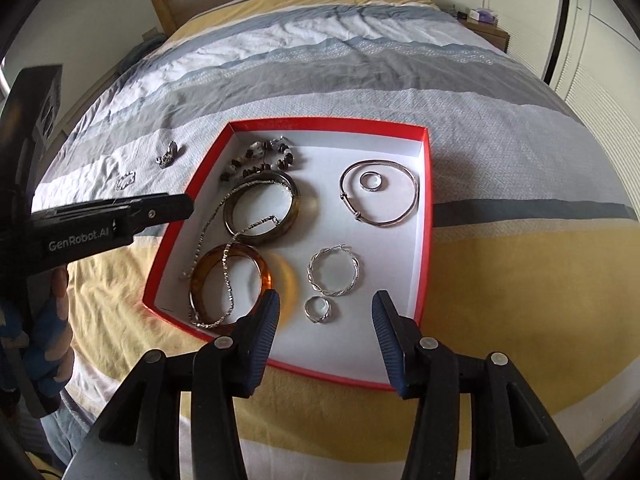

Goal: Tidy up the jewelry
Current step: 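Lift both open grippers out of the box and back over the duvet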

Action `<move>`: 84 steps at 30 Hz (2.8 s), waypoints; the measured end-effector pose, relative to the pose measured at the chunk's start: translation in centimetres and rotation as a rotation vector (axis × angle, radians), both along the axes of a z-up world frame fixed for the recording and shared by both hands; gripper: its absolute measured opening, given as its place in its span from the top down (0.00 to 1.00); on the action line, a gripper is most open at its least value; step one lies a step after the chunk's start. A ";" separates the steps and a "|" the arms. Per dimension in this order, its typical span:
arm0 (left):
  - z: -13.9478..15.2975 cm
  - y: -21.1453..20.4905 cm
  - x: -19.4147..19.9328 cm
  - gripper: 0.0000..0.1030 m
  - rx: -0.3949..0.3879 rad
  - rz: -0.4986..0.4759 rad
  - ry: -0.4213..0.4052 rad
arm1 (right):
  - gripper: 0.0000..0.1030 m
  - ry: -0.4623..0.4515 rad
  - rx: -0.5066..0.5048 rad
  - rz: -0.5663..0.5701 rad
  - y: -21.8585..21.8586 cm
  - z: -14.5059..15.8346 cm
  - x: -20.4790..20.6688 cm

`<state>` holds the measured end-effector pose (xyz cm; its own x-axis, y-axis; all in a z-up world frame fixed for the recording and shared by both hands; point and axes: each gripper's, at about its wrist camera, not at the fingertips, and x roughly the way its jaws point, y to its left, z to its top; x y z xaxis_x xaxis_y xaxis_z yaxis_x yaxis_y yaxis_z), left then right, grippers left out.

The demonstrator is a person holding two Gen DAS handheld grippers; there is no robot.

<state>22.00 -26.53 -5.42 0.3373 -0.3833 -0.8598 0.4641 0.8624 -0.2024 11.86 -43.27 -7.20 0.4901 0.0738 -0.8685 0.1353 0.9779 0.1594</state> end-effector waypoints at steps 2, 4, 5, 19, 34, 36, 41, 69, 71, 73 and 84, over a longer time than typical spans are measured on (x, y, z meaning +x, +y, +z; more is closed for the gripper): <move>0.9 0.7 -1.0 0.73 -0.002 0.012 -0.023 | 0.51 -0.017 0.008 -0.026 0.3 0.8 -0.7; 1.7 1.4 -2.0 0.73 -0.006 0.023 -0.045 | 0.49 -0.037 0.024 -0.062 0.5 1.7 -1.7; 2.1 1.6 -2.4 0.72 -0.009 0.030 -0.052 | 0.48 -0.046 0.032 -0.078 0.6 2.1 -2.2; 8.8 5.9 -10.8 0.72 -0.079 0.094 -0.221 | 0.41 -0.181 -0.015 -0.105 5.6 9.2 -9.7; 13.5 11.9 -17.1 0.67 -0.139 0.171 -0.334 | 0.36 -0.307 -0.089 -0.114 9.5 15.4 -16.5; 14.0 12.7 -17.6 0.65 -0.143 0.185 -0.339 | 0.36 -0.319 -0.102 -0.110 10.0 16.0 -17.3; 15.1 14.5 -18.8 0.59 -0.145 0.218 -0.348 | 0.35 -0.347 -0.114 -0.100 11.1 17.2 -18.7; 15.0 24.9 -18.7 0.50 -0.084 0.471 -0.364 | 0.30 -0.445 -0.034 -0.074 13.2 17.7 -17.5; 14.4 25.3 -18.4 0.50 -0.074 0.485 -0.352 | 0.30 -0.441 -0.027 -0.058 13.3 17.1 -17.1; 13.7 25.5 -18.1 0.50 -0.070 0.491 -0.338 | 0.30 -0.435 -0.026 -0.047 13.4 16.4 -16.6; 9.0 24.7 -14.7 0.50 -0.020 0.458 -0.258 | 0.31 -0.370 -0.012 -0.003 14.3 12.2 -12.8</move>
